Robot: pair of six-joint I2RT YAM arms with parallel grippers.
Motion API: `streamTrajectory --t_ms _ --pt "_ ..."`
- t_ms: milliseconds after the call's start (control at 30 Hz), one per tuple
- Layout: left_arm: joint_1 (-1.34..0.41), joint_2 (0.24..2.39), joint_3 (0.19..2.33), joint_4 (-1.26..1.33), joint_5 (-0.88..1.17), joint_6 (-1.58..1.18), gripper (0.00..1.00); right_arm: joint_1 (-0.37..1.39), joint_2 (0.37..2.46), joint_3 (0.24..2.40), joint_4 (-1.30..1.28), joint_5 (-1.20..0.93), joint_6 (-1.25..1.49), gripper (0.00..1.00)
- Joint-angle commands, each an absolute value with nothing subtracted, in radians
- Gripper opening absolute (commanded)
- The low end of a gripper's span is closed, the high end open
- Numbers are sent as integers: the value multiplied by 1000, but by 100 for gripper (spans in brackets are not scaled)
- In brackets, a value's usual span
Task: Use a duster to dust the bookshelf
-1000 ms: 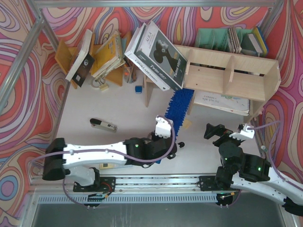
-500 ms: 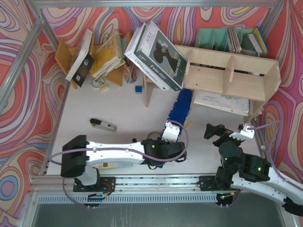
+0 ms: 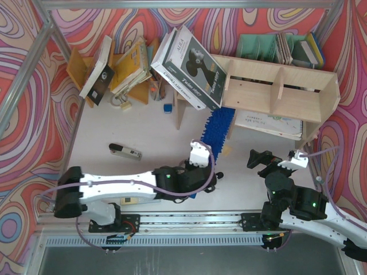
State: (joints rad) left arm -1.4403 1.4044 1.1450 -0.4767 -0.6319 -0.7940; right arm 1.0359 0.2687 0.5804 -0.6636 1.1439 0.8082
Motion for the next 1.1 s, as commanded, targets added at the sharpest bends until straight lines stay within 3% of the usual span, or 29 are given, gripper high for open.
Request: streamTrajectory --t_ms 0,267,567,800,1067 --pt "-1447 1546 1209 -514 -545 -817 0 1042 270 574 -660 1164 808 99" --pt "-1447 1705 1329 -663 -482 -834 0 1042 270 574 -661 1161 808 99" --pt "-1447 1506 1285 -643 -690 -793 0 1042 255 572 -662 1163 811 99" --pt "-1447 1321 1124 -402 -715 -737 0 1041 258 573 -662 1163 811 99" --pt "-1446 1595 1256 -579 -578 -787 0 1040 261 573 -661 1164 811 99"
